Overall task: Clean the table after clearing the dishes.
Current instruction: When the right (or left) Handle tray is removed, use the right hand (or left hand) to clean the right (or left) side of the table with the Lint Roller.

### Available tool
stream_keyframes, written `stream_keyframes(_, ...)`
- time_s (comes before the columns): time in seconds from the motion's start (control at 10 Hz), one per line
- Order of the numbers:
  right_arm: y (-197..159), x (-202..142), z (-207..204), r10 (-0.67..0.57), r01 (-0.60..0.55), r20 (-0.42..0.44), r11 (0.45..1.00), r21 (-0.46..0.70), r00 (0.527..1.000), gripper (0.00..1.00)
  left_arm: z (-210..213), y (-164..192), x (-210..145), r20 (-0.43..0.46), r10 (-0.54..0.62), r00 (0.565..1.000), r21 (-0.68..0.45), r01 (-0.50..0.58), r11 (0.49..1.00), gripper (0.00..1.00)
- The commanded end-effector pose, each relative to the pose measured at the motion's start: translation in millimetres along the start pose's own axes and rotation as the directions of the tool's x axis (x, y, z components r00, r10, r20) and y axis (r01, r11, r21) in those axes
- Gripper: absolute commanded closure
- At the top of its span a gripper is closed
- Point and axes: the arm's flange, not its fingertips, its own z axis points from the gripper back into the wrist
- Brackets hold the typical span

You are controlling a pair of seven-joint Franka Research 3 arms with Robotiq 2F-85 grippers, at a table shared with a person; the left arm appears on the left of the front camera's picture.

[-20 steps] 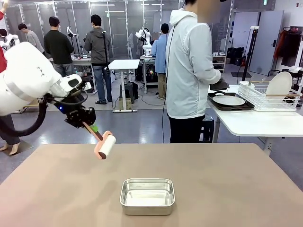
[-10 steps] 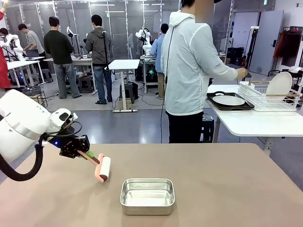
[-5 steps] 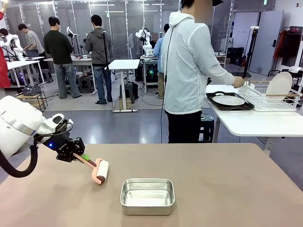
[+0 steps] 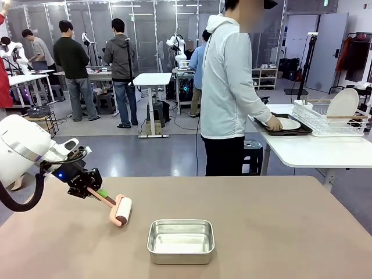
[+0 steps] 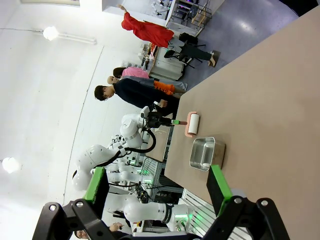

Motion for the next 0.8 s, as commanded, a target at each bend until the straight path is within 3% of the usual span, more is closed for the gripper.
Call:
stream_keyframes(0.0, 3.8, 0.3, -0.7, 0.009, -0.009, -0.001, 1.000, 0.008, 1.000, 0.00, -7.2, 43.5, -6.9, -0.048, -0.024, 0.999, 0.088, 0.028, 0.996, 0.79)
stream_keyframes(0.2, 3.8, 0.3, -0.7, 0.009, -0.009, -0.001, 1.000, 0.008, 1.000, 0.00, 4.2, 64.9, -11.6, -0.052, -0.033, 0.998, 0.069, 0.036, 0.997, 0.79)
stream_keyframes(0.7, 3.8, 0.3, -0.7, 0.009, -0.009, -0.001, 1.000, 0.008, 1.000, 0.00, 53.9, 110.0, -20.8, -0.073, 0.065, 0.995, 0.301, -0.041, 0.953, 0.79)
